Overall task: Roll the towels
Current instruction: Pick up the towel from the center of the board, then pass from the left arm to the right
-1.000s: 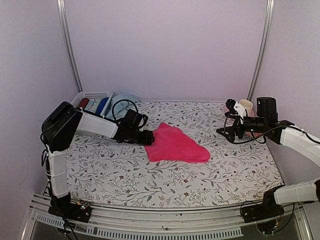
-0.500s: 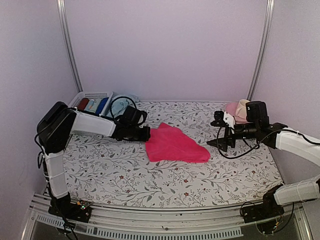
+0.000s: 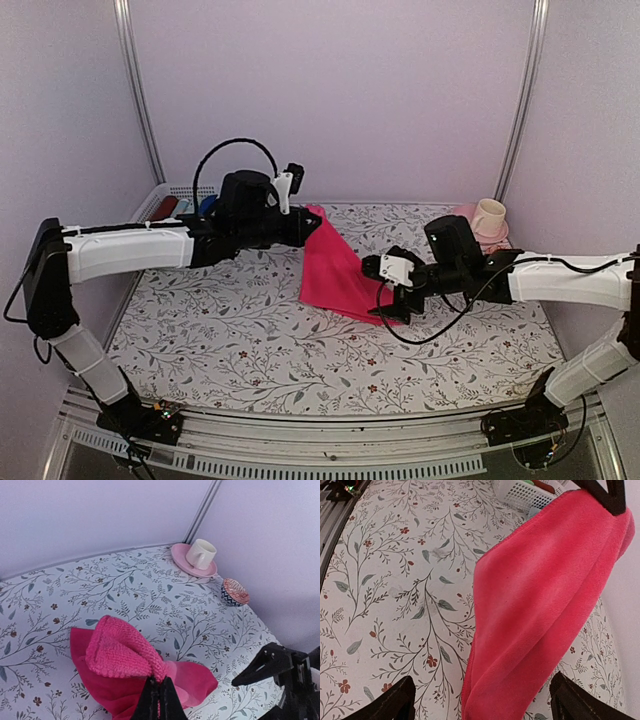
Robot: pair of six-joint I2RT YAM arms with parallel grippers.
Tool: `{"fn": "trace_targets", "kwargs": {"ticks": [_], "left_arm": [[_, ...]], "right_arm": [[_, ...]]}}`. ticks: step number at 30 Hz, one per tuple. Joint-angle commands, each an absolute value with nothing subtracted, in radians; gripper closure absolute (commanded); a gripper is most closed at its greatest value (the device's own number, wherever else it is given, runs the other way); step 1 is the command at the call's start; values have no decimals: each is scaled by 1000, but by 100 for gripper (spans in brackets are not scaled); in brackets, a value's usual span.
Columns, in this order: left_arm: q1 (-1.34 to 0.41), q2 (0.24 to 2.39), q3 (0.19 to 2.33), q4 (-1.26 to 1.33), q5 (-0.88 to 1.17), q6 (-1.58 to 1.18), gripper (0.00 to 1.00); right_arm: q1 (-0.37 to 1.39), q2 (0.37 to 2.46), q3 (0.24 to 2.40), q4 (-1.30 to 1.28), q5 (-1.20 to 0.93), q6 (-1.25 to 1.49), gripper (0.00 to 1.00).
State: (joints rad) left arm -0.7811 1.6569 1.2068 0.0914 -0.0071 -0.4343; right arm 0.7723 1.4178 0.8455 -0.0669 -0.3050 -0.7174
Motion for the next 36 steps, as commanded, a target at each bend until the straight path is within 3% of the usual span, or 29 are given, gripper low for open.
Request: {"fn": "trace_targets", "kwargs": {"ticks": [1,7,25,31,36], "left_arm": [[-806,1536,1204,143,82,-234,100],[-820,1448,1216,108,340,-70,100],[-953,1519,1281,-49,849,172,100],[-983,1540,1293,-135,904,236,100],[-1006,1554,1309,-187,821,270,100]], "right_arm": [[759,1283,918,-160,-349,-729,2],[727,1174,1025,-409,-542,-800,0],[716,1188,1192,-605,-841,-828,4],[713,1210,1167,-602,-853,-850,7],[711,1251,1169,-604,-884,-811,11]]}}
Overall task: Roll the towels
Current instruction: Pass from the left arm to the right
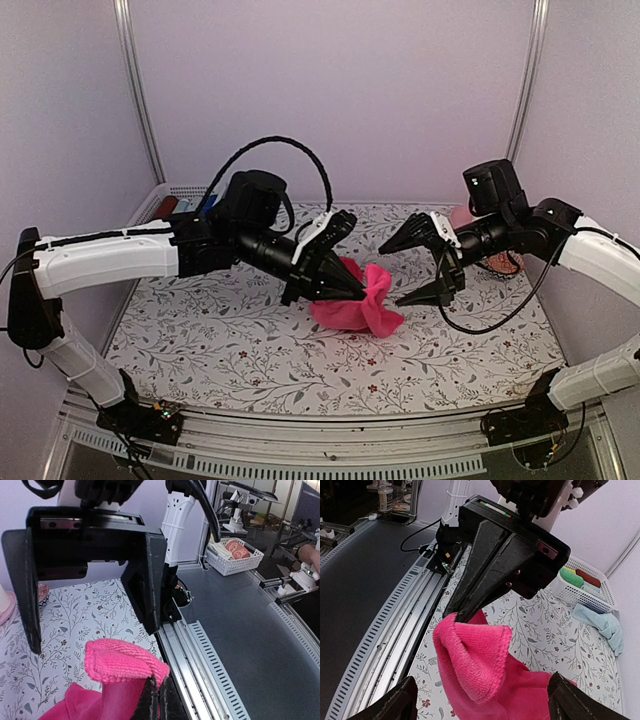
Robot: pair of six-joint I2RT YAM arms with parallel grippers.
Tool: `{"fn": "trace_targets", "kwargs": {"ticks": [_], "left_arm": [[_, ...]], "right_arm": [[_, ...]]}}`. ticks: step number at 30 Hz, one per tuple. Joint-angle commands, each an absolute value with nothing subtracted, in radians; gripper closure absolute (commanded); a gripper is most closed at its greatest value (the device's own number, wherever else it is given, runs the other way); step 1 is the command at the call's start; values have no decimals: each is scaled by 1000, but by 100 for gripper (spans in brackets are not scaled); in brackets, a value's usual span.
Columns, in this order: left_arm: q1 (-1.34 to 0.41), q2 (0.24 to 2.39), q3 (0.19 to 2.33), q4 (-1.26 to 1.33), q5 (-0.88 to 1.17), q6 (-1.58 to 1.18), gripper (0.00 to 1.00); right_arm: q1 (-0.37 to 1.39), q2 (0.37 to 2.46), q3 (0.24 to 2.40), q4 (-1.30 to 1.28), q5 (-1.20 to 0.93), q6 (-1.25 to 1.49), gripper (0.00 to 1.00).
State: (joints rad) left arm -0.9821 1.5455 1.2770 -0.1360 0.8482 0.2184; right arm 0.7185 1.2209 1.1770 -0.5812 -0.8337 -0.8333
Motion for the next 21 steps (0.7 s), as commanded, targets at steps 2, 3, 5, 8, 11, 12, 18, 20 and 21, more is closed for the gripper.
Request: {"fn": "trace_targets", "kwargs": {"ticks": [2,3,5,8,11,12,18,20,21], "left_arm": [[-1012,1551,1306,-186,778,278,100],[-1014,1548,1303,-185,757,281,100],[-1018,1543,1300,-182,729,286,100],[-1025,1544,1302,-193,681,300,100],[-1042,1553,1310,-212,633,321,100],[-1050,1556,1313,-222,613,330,100],[-1090,1574,1327,-270,499,385,100],[-1099,1577,1329,-279,480,395,100],[-1102,1577,1329,-281,468,399,100]], "right_arm": [[710,1262,1160,-604,-891,-799,12],[710,1267,1157,-608,-895,-796,14],[711,1276,1161,-625,-908,-781,17],[711,1288,1188,-684,-949,-778,23],[710,1312,1201,-724,-976,-754,24],[711,1320,1234,-729,-976,-736,25],[709,1374,1282,-761,-980,-633,25],[704,1390,1297,-777,-989,-608,26],[700,1394,1303,-797,-999,-604,27]]}}
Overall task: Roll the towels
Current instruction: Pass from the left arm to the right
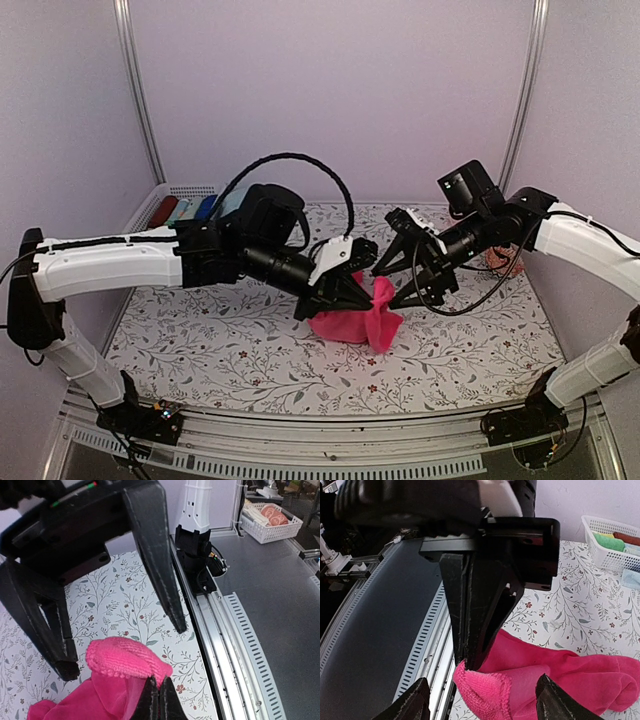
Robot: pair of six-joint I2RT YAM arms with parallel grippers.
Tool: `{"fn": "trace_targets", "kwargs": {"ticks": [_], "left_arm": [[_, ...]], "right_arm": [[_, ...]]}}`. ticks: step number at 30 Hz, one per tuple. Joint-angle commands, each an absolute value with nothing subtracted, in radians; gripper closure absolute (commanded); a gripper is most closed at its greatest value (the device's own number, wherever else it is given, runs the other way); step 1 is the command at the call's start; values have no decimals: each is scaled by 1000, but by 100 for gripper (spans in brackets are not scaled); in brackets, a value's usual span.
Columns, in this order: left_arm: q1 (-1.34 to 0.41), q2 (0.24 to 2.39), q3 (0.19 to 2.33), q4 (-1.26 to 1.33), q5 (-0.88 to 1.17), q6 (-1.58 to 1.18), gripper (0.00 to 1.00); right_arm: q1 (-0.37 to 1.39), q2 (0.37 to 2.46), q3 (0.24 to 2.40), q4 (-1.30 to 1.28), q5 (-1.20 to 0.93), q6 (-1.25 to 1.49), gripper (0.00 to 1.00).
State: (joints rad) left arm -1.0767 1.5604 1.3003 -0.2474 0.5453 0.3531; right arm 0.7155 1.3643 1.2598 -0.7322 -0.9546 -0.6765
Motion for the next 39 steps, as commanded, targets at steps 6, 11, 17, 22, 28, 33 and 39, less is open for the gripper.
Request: {"fn": "trace_targets", "kwargs": {"ticks": [6,11,17,22,28,33,39], "left_arm": [[-1119,1586,1332,-296,403,416,100],[-1135,1589,1329,-292,351,424,100],[-1149,1609,1333,-293,319,434,100],[-1153,1614,1332,-293,302,438,100],[-1153,1609,1323,-288,288,439,100],[-1154,1598,1306,-273,285,439,100],[-1156,1591,1295,-267,278,438,100]], "right_arm": [[694,1436,1328,-883,-1023,-619,39],[693,1468,1337,-927,-1008,-622,42],[692,1470,1347,-934,-1000,-605,47],[692,1481,1361,-954,-979,-602,61],[687,1493,1385,-1002,-933,-627,55],[670,1500,1384,-960,-882,-574,47],[665,1519,1378,-962,-882,-554,56]]}}
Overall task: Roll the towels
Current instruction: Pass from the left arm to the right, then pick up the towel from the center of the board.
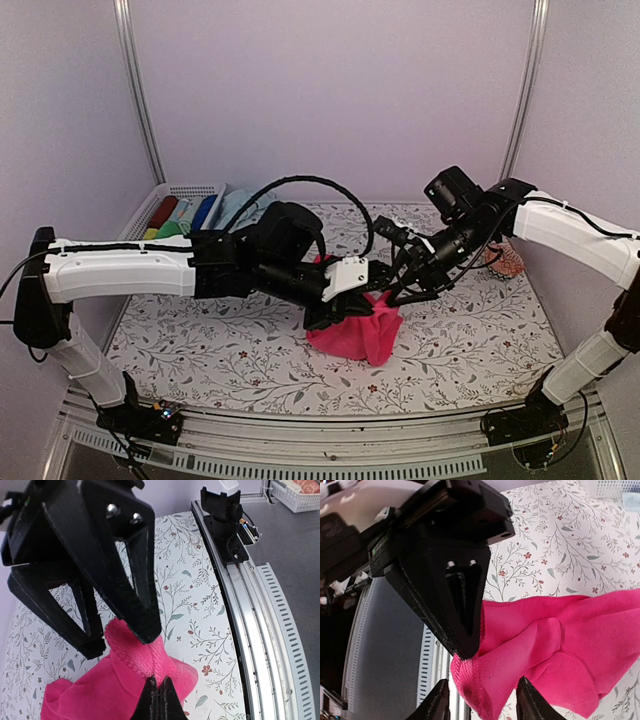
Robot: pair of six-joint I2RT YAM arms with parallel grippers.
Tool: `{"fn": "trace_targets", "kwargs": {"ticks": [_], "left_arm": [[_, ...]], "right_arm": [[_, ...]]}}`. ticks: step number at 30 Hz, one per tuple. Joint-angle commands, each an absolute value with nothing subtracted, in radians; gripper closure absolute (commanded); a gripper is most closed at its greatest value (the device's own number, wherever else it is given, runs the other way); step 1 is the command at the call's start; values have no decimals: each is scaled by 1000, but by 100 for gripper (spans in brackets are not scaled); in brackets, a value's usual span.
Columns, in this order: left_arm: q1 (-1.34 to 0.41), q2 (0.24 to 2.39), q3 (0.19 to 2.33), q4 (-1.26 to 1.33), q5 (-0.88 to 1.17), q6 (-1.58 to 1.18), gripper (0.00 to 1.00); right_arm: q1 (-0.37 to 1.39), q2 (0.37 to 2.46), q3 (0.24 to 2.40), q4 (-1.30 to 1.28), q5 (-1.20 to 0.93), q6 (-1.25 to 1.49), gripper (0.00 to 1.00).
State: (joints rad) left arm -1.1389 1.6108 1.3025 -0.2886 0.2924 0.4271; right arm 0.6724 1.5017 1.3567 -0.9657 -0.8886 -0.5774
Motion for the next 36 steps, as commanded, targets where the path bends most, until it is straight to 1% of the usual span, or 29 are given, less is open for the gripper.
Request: {"fn": "trace_targets", "kwargs": {"ticks": [1,3,6,7,8,10,12,13,14,15,17,19,20,22,24,27,31,33,36], "left_arm": [[-1156,1589,1294,-267,278,441,100],[-1156,1589,1293,-267,277,440,100],[-1155,1588,1289,-263,269,440,100],[-1156,1586,1287,-260,265,440,100],[-1156,1586,1284,-258,263,441,100],[-1155,1586,1278,-252,255,441,100],[-1156,1587,1274,-239,234,436,100],[-1157,1585,1273,-234,222,431,92],[-1154,1579,1269,-224,211,425,78],[-1152,1570,1261,-208,206,420,67],[-1142,1540,1227,-169,215,408,39],[-1124,1499,1181,-118,231,392,8],[-1112,1480,1153,-91,239,385,3],[-1082,1447,1101,-35,242,368,3],[-1051,1428,1053,16,236,348,3],[-1022,1432,1016,64,210,346,3],[-984,1500,1044,60,214,365,3],[-959,1546,1062,75,230,354,3],[-934,1634,1107,97,208,353,3]], "right_arm": [[664,1521,1380,-967,-888,-555,59],[664,1523,1385,-974,-894,-561,65],[664,1530,1396,-1011,-926,-588,79],[664,1536,1402,-1030,-939,-603,88],[664,1542,1410,-1045,-947,-615,95],[665,1555,1424,-1083,-968,-644,98],[664,1564,1442,-1120,-988,-679,98],[665,1562,1453,-1121,-983,-683,98],[665,1554,1459,-1107,-954,-678,98],[663,1541,1465,-1075,-903,-661,99],[655,1495,1475,-1014,-784,-585,99],[644,1428,1488,-954,-636,-535,98],[641,1391,1489,-923,-559,-520,99],[637,1298,1480,-848,-374,-495,99],[634,1189,1445,-787,-241,-496,98],[624,1078,1365,-738,-126,-539,99],[599,977,1275,-657,91,-574,99],[562,934,1247,-606,169,-589,99],[522,875,1223,-586,162,-620,98]]}}
